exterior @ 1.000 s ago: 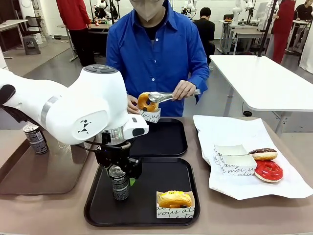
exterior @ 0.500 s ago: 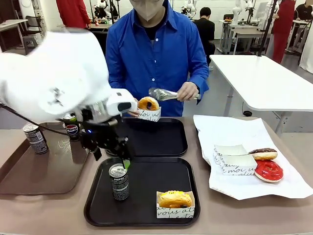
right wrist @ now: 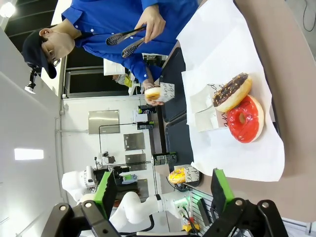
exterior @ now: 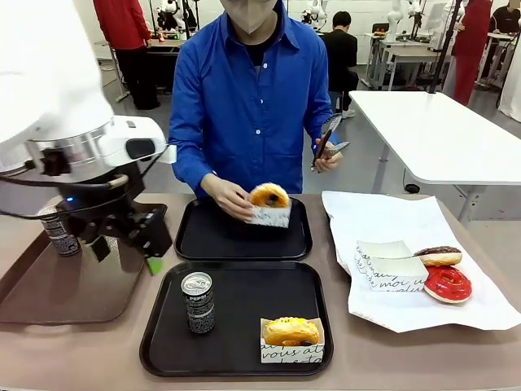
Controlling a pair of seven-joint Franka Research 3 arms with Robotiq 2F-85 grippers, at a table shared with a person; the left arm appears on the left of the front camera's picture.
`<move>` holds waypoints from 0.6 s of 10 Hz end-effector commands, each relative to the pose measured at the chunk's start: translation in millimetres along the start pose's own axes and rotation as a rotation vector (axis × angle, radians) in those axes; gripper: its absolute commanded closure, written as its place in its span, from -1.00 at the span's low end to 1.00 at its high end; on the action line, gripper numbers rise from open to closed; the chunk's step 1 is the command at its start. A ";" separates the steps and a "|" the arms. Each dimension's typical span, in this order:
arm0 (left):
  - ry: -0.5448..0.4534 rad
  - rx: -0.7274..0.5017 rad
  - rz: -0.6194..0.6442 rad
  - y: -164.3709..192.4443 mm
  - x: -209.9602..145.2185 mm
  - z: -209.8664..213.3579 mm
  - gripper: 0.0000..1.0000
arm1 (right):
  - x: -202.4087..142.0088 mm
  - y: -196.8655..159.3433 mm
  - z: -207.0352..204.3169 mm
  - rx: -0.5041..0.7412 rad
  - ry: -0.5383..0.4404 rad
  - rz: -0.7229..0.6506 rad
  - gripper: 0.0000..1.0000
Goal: Set up donuts and drinks on trays.
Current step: Pick up one Pepsi coke and place it on the Flat Tray, then pick up one Pepsi coke from the Handle tray and place it on the Flat Tray without a Pepsi coke.
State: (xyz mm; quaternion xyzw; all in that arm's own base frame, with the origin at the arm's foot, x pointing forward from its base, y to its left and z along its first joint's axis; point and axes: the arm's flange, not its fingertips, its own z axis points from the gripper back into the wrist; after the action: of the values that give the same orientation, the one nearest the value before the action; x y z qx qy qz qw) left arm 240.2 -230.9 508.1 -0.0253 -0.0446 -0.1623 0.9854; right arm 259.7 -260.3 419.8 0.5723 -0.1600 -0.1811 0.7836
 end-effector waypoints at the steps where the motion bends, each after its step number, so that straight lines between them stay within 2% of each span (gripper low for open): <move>1: 0.002 -0.001 0.002 28.4 -4.0 -0.1 -1.00 | 1.6 -0.9 -0.1 0.018 -0.005 0.011 -1.00; 2: 0.000 0.000 0.000 0.0 0.0 0.0 -1.00 | 1.6 -0.9 -0.1 0.018 -0.005 0.011 -1.00; 6: 0.000 0.000 0.000 0.0 0.0 0.0 -1.00 | 1.6 -0.9 -0.1 0.018 -0.005 0.011 -1.00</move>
State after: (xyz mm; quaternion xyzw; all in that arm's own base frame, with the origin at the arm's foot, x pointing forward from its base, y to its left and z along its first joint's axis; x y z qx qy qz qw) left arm 237.7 -227.5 507.0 -0.0198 -0.0448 -0.1665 0.9848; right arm 259.7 -260.2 419.8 0.5723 -0.1600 -0.1811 0.7836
